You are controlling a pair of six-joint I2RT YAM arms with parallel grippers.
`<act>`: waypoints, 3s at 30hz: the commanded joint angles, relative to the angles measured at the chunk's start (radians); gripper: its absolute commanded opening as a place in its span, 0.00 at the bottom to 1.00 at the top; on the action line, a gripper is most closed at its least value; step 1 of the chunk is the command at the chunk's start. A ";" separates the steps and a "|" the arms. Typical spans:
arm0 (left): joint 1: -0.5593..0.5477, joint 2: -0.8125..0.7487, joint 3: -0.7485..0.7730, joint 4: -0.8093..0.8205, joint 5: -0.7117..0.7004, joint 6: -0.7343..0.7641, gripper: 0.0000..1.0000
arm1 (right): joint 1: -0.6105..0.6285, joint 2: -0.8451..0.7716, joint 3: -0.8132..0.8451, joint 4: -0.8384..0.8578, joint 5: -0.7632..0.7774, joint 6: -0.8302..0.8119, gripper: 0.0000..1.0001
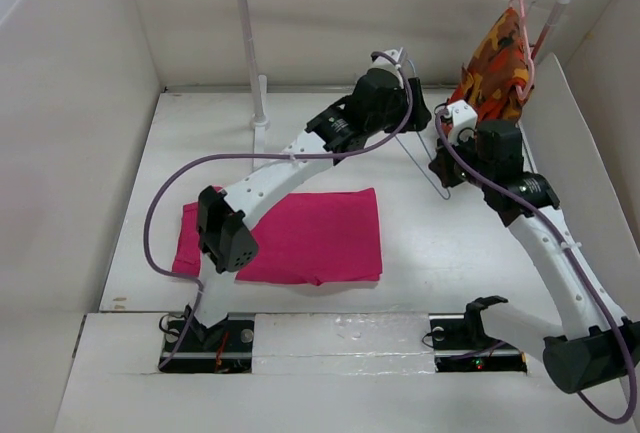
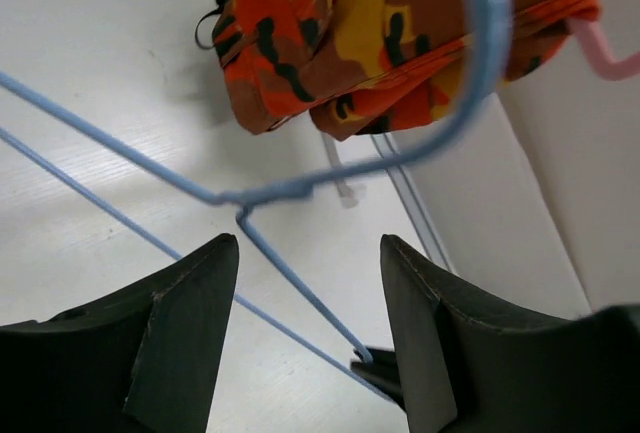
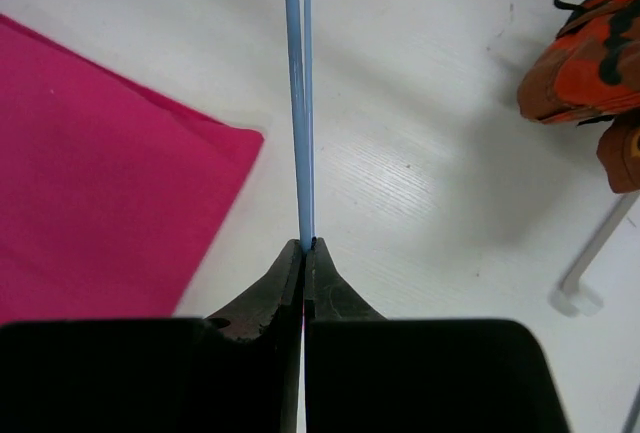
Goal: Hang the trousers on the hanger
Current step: Pick up the hanger from the clothesline, then place the trousers on the hanger.
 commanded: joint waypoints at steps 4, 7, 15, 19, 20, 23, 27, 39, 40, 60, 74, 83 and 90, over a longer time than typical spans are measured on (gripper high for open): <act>0.000 0.061 0.109 -0.030 -0.043 -0.021 0.48 | 0.086 -0.052 -0.015 0.035 0.101 0.050 0.00; 0.000 0.059 0.097 -0.017 -0.048 -0.025 0.32 | 0.097 -0.072 -0.021 0.027 0.112 0.053 0.00; 0.000 -0.090 -0.236 0.135 0.072 -0.118 0.00 | 0.107 -0.136 -0.031 -0.149 0.105 0.060 0.44; -0.009 -0.288 -0.573 0.351 0.101 -0.220 0.00 | 0.097 -0.199 -0.011 -0.244 0.034 0.037 0.66; -0.009 -0.312 -0.631 0.421 0.107 -0.239 0.00 | 0.086 -0.204 -0.003 -0.257 -0.018 0.022 0.66; -0.032 -0.386 -0.809 0.506 0.081 -0.291 0.00 | 0.075 -0.211 -0.014 -0.271 -0.101 0.004 0.66; -0.074 -0.446 -0.999 0.578 0.012 -0.358 0.00 | 0.075 -0.227 -0.185 -0.134 -0.262 0.051 0.22; -0.220 -0.389 -1.224 0.705 -0.223 -0.591 0.00 | 0.113 -0.135 -0.436 0.234 -0.311 0.197 0.00; -0.229 -0.367 -1.225 0.683 -0.233 -0.598 0.00 | 0.124 -0.119 -0.457 0.277 -0.319 0.195 0.00; -0.276 -0.362 -1.391 0.687 -0.384 -0.642 0.00 | 0.282 0.210 -0.571 0.584 -0.178 0.404 0.47; -0.321 -0.296 -1.236 0.350 -0.640 -0.866 0.00 | 0.236 0.373 -0.698 0.866 -0.319 0.479 0.00; -0.365 -0.254 -1.170 0.158 -0.698 -0.878 0.00 | -0.036 -0.036 -0.594 0.389 -0.377 0.274 0.00; -0.365 -0.336 -1.242 0.129 -0.703 -0.837 0.00 | -0.260 -0.072 -0.537 0.251 -0.420 0.156 0.00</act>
